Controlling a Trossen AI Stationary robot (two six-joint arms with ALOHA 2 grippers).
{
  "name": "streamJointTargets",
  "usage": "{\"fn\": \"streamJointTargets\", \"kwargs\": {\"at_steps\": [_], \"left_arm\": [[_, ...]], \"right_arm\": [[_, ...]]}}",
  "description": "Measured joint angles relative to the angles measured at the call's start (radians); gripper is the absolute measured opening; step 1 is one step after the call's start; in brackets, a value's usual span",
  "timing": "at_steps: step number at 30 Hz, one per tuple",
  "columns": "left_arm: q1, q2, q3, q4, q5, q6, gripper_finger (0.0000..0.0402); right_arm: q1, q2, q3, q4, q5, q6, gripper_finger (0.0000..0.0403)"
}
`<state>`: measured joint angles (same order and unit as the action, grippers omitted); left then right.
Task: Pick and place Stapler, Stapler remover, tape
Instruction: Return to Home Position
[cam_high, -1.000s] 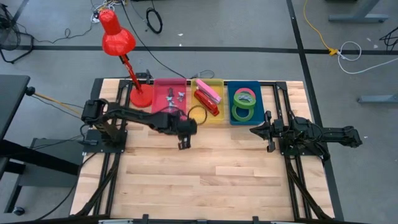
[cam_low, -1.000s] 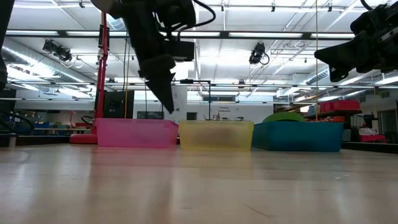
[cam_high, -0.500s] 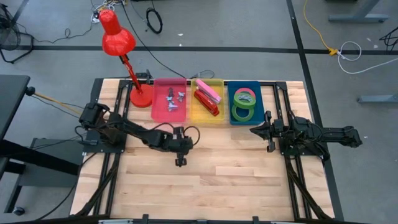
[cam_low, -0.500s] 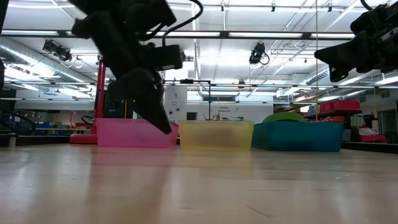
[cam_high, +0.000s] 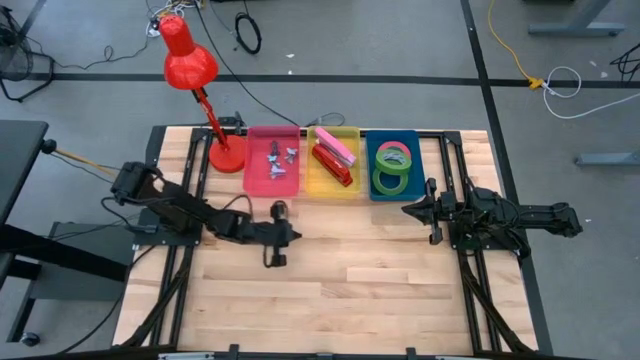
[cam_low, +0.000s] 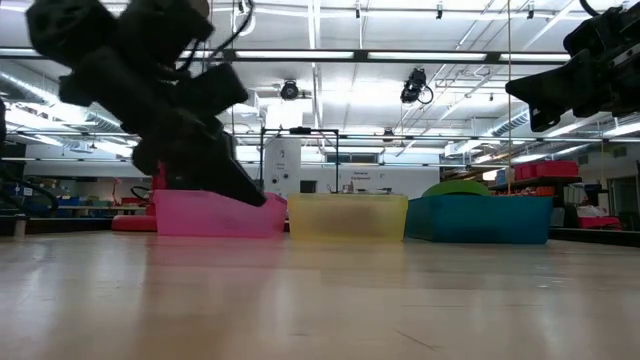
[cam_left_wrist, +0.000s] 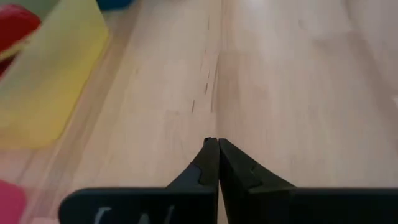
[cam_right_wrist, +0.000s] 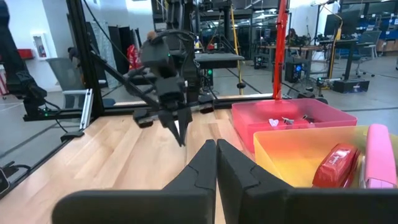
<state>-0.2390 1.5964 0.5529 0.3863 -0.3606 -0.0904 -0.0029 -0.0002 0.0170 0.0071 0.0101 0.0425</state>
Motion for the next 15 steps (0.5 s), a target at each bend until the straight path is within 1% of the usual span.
{"fn": "streamJointTargets", "kwargs": {"at_steps": [7,15], "left_arm": [[0.000,-0.194,-0.199,0.155,-0.001,0.026,0.0004],[0.006,-0.389,-0.368,0.305,-0.003,0.092,0.0003]], "right_arm": [[0.000,0.000,0.000,0.000,0.000,0.000,0.0016],[0.000,0.000,0.000,0.000,0.000,0.000,0.0016]]}}
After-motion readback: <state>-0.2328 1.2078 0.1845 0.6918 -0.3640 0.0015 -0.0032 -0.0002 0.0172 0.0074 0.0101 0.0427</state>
